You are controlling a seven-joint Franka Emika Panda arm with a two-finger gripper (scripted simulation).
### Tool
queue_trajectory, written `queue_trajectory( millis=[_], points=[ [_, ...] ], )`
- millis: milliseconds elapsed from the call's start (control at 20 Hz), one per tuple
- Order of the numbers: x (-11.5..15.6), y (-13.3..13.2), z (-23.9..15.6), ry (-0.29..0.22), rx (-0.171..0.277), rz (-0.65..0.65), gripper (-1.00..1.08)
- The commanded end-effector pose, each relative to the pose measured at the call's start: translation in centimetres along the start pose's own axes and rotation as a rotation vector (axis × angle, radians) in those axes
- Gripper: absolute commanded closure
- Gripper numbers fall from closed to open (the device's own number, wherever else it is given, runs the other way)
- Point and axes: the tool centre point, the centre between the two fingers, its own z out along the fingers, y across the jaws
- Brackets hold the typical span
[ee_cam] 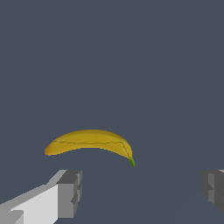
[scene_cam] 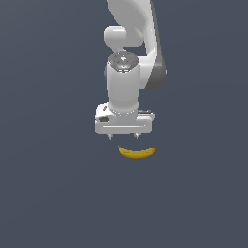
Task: Pick up the object and move it to a goal position.
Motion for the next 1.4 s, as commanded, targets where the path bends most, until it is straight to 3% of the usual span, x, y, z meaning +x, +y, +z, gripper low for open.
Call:
queue_trajectory(
  millis=[0,500,1350],
  points=[
    [0.0,-0.1,0.2,-0.002,-0.001,-0.023,-0.92],
    [-0.2,-0.8,2.0,-0.015,-0.007,-0.218,-0.92],
    [-0.8,-2.9,6.6,-0.046,-0.002,-0.742,-0.92]
  ],
)
